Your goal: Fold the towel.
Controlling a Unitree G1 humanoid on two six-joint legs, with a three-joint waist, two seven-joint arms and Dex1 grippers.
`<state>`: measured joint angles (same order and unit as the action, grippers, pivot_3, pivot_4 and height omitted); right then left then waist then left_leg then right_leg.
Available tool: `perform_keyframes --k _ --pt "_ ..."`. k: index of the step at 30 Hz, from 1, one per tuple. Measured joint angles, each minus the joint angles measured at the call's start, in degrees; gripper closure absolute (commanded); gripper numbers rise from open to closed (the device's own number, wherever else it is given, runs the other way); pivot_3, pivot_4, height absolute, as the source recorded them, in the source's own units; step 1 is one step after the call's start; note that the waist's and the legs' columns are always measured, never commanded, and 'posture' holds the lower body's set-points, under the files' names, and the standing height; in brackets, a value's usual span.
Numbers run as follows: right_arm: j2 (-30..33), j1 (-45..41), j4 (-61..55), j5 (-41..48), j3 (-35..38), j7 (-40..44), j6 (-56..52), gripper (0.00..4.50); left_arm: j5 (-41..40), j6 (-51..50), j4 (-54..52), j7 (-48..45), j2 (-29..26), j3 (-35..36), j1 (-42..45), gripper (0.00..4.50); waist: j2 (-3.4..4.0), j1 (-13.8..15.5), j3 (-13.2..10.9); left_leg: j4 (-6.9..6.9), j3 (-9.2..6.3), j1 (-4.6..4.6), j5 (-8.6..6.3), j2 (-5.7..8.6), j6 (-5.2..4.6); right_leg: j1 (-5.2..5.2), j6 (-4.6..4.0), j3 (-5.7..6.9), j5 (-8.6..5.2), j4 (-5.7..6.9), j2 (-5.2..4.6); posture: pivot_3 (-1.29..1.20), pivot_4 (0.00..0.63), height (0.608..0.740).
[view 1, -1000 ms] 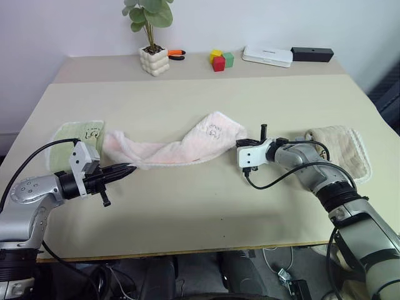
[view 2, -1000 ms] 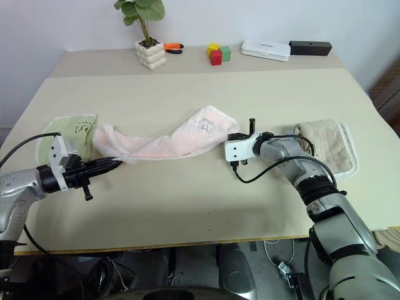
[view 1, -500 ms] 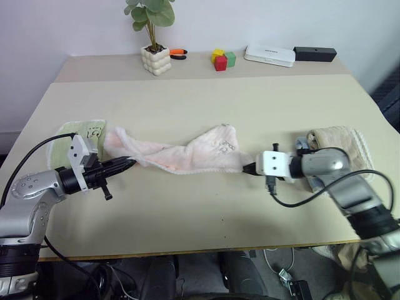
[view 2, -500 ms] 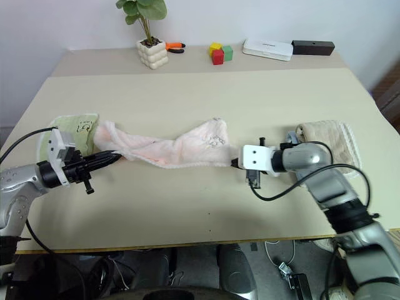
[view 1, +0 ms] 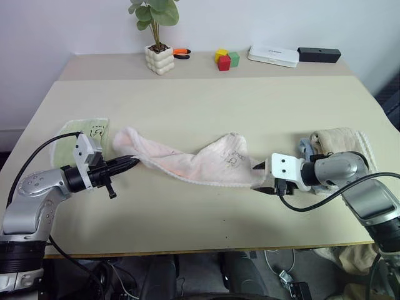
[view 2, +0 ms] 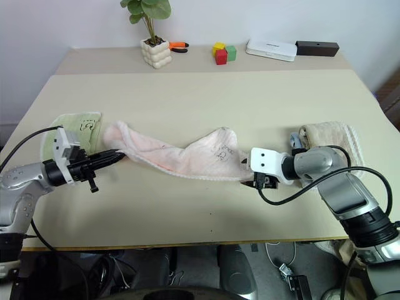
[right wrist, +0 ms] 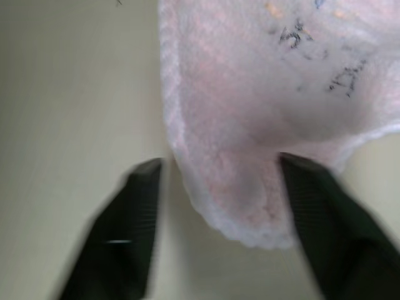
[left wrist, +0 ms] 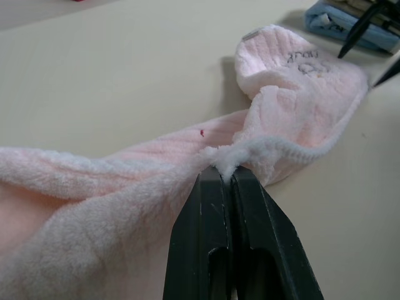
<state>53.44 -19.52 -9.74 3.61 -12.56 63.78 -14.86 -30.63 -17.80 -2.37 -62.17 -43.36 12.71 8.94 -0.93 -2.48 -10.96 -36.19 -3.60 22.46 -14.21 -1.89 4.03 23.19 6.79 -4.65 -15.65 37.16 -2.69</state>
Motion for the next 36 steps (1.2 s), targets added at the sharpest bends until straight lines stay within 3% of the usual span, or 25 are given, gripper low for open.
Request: perform_keyframes --k 9,12,19,28,33,36 --pt "-0.75 -1.71 5.69 -6.28 -0.35 -4.7 9.89 0.03 0.01 -0.48 -0.6 0.18 0.01 -0.29 0.45 4.5 0.0 -0.1 0.0 -0.02 0.0 -0.03 0.0 0.0 0.0 -0.01 0.0 0.0 0.0 0.01 0.01 0.0 0.15 0.74" --pt "-1.96 -4.02 10.1 -8.48 -0.42 -6.5 12.63 0.92 0.04 -0.59 -0.63 0.24 0.01 -0.65 1.17 4.5 -0.01 -0.07 0.0 -0.02 0.01 -0.03 0.0 0.0 0.01 -0.02 -0.01 0.0 0.0 0.01 0.01 0.0 0.15 0.74" --pt "-6.33 -3.63 11.28 -5.51 -0.44 -4.13 12.27 4.46 0.08 -0.9 -0.62 0.19 -0.16 -0.68 1.66 4.5 0.0 -0.11 -0.01 0.01 -0.01 -0.03 0.0 -0.01 0.0 -0.01 0.01 0.0 0.01 0.03 0.02 0.0 0.15 0.74" --pt "-6.38 -3.63 11.94 -4.27 -0.12 -1.09 11.3 4.46 0.17 -0.92 -0.66 0.58 -0.29 -0.66 1.07 4.5 0.01 -0.05 -0.01 0.0 0.0 -0.02 0.0 0.0 0.0 -0.01 0.01 0.0 0.01 0.03 0.01 0.0 0.15 0.74" --pt "2.78 0.55 2.12 6.36 6.02 7.48 -1.91 4.46 0.25 -1.36 0.44 1.51 -1.06 -0.03 2.28 4.5 0.09 0.26 -0.07 -0.02 -0.02 0.01 0.0 0.02 0.0 -0.03 0.02 0.01 0.0 0.02 -0.01 0.0 0.15 0.74" --pt "3.79 -3.81 0.02 10.38 9.25 8.38 -6.99 4.46 1.45 1.9 4.58 3.98 0.82 0.19 8.86 4.5 0.06 0.02 -0.07 -0.08 -0.03 -0.06 0.01 0.0 0.01 -0.08 0.01 0.01 0.01 0.03 0.03 0.0 0.15 0.74"
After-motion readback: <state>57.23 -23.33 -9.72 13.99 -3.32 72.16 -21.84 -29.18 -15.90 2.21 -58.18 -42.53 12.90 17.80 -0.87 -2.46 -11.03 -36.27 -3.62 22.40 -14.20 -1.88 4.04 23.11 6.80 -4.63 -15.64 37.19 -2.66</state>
